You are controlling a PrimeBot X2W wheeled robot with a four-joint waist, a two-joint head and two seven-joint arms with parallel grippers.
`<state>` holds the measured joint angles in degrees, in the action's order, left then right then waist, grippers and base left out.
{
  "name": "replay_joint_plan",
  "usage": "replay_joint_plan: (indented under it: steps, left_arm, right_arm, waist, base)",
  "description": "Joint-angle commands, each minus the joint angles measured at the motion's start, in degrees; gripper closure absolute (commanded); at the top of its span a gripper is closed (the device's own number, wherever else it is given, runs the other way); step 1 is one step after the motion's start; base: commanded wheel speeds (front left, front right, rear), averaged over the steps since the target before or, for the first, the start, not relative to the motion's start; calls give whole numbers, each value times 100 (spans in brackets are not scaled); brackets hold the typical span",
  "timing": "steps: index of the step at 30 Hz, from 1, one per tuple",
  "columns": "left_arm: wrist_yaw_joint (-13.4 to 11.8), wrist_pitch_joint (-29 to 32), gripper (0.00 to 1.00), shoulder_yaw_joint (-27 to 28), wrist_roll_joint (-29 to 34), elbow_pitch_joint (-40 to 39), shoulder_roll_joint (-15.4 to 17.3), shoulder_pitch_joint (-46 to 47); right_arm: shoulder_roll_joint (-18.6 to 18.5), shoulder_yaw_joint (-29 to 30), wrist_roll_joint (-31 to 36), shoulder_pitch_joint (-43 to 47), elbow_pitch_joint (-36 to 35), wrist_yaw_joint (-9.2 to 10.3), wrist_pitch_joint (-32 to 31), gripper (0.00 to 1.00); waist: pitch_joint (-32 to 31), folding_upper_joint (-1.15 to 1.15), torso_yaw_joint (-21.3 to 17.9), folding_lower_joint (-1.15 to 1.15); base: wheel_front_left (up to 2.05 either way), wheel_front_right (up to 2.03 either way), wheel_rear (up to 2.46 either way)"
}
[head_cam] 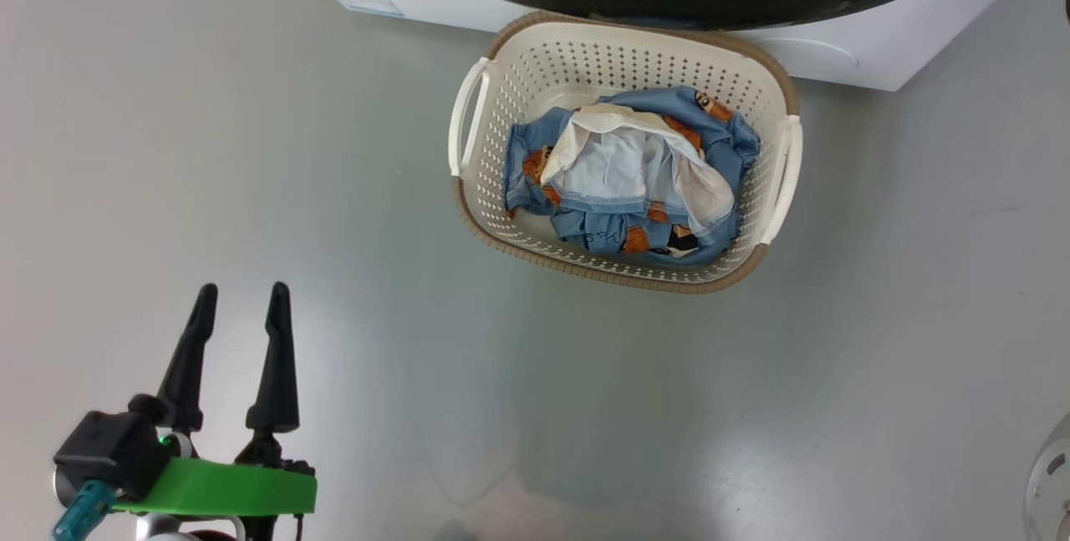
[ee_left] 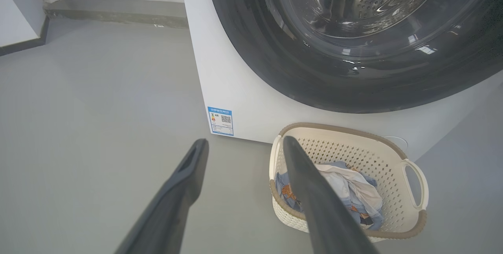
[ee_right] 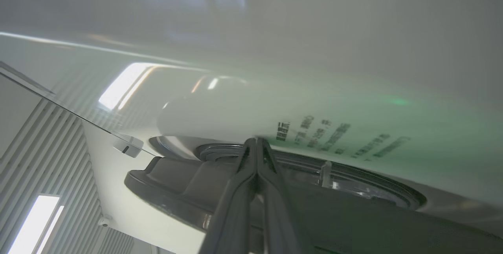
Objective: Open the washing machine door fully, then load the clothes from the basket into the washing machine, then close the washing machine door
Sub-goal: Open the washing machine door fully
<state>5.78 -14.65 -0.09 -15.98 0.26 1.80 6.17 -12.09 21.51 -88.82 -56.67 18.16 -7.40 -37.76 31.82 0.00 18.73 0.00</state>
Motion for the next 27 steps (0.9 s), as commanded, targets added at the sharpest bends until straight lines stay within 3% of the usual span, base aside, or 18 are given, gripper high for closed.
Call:
replay_joint_plan:
  steps: [1, 27]
  left_arm:
    - [-69, -35, 0, 162, -54, -156, 108, 10]
    - [-116, -35, 0, 105, -133, -145, 108, -23]
  right_arm:
    - [6, -133, 48, -156, -147, -9, -51, 100]
    - [-105, -620, 122, -136, -37, -9, -58, 100]
  waist:
    - [44, 0, 57, 0]
    - [14, 0, 179, 0]
  base:
    - [0, 0, 0]
    - [0, 0, 0]
